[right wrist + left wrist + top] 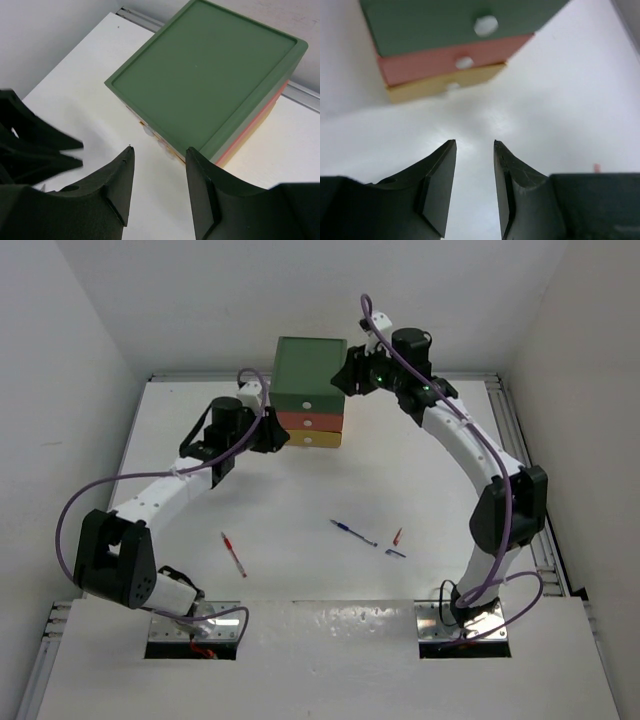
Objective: Sort the stationery into containers
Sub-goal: Open the drawer in the storage box.
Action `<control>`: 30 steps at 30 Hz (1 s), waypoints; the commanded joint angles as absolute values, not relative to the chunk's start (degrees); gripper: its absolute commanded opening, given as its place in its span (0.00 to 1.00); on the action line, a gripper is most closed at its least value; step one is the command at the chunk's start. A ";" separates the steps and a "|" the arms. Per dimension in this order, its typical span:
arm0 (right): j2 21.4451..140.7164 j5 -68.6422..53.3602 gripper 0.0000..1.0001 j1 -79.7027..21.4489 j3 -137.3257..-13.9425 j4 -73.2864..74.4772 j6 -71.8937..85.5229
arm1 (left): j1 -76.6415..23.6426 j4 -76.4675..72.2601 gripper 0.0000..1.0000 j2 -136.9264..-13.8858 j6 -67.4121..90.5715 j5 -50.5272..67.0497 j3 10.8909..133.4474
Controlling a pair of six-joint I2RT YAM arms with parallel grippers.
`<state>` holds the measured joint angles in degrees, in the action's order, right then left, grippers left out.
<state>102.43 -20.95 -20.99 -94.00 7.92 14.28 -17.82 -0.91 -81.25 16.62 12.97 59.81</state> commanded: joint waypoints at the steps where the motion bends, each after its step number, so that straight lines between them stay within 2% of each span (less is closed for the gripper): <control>1: 104.58 -20.30 0.45 -21.01 -96.68 6.42 13.89 | -18.81 -6.14 0.42 -77.87 34.09 19.69 58.98; 10: 107.75 -19.16 0.45 -20.83 -98.00 5.54 14.68 | -20.74 -10.02 0.51 -83.23 37.79 12.23 60.55; 30: 111.97 -20.74 0.42 -20.48 -99.58 4.04 16.43 | -22.85 -7.47 0.51 -98.35 33.31 1.85 75.94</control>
